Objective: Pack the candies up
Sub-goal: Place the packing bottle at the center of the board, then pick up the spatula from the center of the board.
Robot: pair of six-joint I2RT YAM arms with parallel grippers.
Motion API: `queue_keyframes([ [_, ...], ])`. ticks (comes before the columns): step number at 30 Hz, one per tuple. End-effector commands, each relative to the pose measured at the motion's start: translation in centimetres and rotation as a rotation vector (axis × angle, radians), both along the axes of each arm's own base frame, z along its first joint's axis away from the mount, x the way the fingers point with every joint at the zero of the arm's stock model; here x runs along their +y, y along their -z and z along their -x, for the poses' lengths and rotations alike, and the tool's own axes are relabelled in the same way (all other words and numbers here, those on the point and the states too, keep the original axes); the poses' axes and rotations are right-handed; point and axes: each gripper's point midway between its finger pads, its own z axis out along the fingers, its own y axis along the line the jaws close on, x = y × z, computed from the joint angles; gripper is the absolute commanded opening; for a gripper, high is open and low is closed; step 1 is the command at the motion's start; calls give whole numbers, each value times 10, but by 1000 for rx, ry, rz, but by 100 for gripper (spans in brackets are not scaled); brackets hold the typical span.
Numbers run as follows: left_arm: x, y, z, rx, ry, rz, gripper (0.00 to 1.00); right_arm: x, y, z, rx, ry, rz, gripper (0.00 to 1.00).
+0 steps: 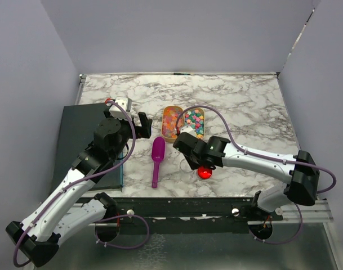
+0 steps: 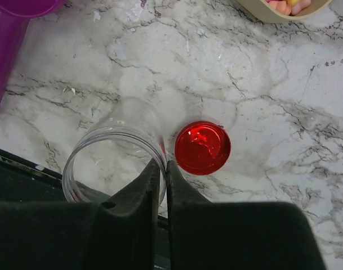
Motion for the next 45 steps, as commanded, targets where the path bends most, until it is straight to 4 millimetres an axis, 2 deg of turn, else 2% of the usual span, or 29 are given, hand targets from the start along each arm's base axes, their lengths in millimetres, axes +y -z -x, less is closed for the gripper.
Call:
queue_keyframes([
  [1,4,7,1,13,-15,-21,99,8,-2,-2,-18,15,-11,14],
  [9,2,10,1,26,-6,-21,99,9,-15,-4,-40,22,-27,29],
  [12,-4,13,2,42,14,-3,99,7,-30,-6,-67,32,-55,32],
  [15,-12,25,6,95,40,30,99,4,-47,-7,-99,44,-90,33],
  [23,-23,78,26,323,58,85,99,-22,-78,-7,-192,87,-162,38],
  [29,-30,130,31,496,34,77,99,-41,-84,-5,-229,115,-174,39],
  [36,-31,188,23,616,-51,46,87,-50,-77,2,-222,116,-192,39],
  [45,-40,218,6,648,-91,36,67,-61,-67,9,-214,116,-196,39],
])
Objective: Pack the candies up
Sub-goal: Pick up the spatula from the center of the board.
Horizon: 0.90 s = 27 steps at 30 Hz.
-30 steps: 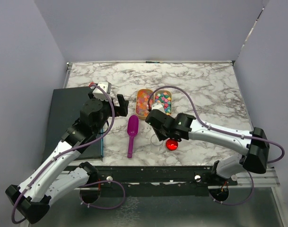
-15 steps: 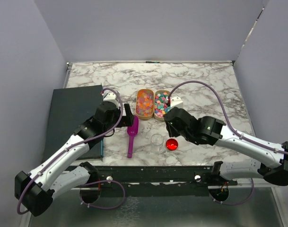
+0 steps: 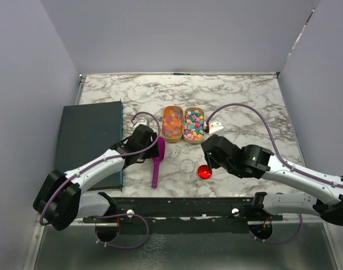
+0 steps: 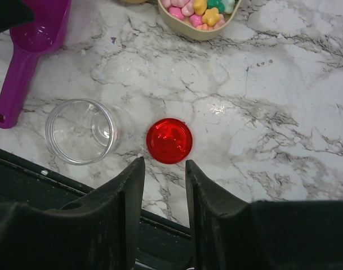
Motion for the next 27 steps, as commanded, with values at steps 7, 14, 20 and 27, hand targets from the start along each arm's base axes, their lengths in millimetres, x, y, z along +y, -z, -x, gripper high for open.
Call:
queue_keyframes([
  [7,-10,6,-31,-47,-56,-10,52,-10,3,6,-10,5,-22,39],
  [14,-8,9,-42,-65,-74,-45,39,-11,6,8,-3,0,-26,39],
  [20,-8,19,-47,-52,-77,-76,26,-10,5,10,3,-5,-30,39],
  [27,-8,20,-50,-60,-76,-90,5,-10,3,11,8,-8,-30,39],
])
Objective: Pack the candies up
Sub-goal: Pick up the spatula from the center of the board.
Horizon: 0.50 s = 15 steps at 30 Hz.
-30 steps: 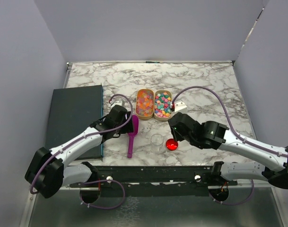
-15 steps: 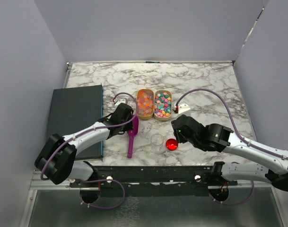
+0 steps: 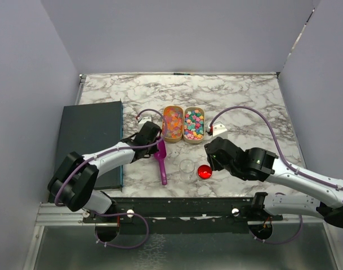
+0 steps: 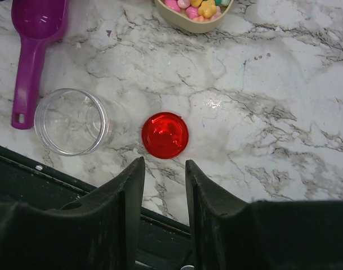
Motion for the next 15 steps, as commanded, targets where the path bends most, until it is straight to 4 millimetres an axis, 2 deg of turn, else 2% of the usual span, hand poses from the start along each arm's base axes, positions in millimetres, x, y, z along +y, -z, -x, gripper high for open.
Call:
queue_keyframes([
  [1,-1,-11,-13,-53,-10,-12,4,2,-2,5,12,-7,-21,38],
  [2,0,-13,-13,-57,-11,-12,0,2,-3,5,14,-9,-21,38],
  [8,2,-29,-13,-92,-11,-2,0,11,-15,7,14,-30,-70,38],
  [15,13,-76,-10,-183,-60,37,0,40,-46,1,-18,-114,-138,38],
])
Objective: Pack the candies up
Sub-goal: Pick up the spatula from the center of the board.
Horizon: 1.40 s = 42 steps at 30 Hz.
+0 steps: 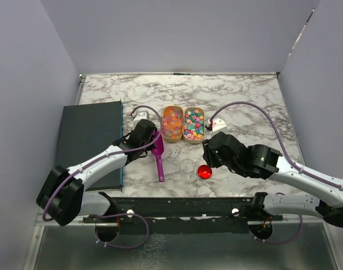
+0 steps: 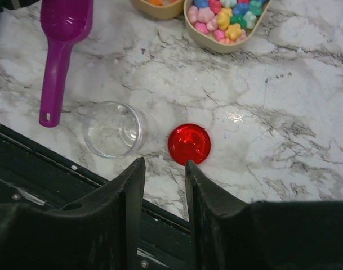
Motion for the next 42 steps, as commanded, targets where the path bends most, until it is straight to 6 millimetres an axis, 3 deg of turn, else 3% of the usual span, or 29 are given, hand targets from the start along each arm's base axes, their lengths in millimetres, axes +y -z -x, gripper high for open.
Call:
queue_keyframes([
  [1,7,-54,-8,-117,-56,42,0,32,-33,-3,-32,-85,-86,38],
  [9,14,-116,-3,-214,-133,166,0,90,-65,-13,-70,-202,-185,47],
  [15,16,-149,0,-262,-162,247,0,129,-62,-17,-73,-239,-189,55],
  [26,14,-174,4,-299,-177,337,0,171,-47,-25,-98,-213,-150,61],
  [39,18,-179,10,-306,-216,402,0,186,-31,-33,-149,-151,-100,58],
  [42,19,-180,10,-308,-223,410,0,187,-29,-32,-166,-138,-72,50],
])
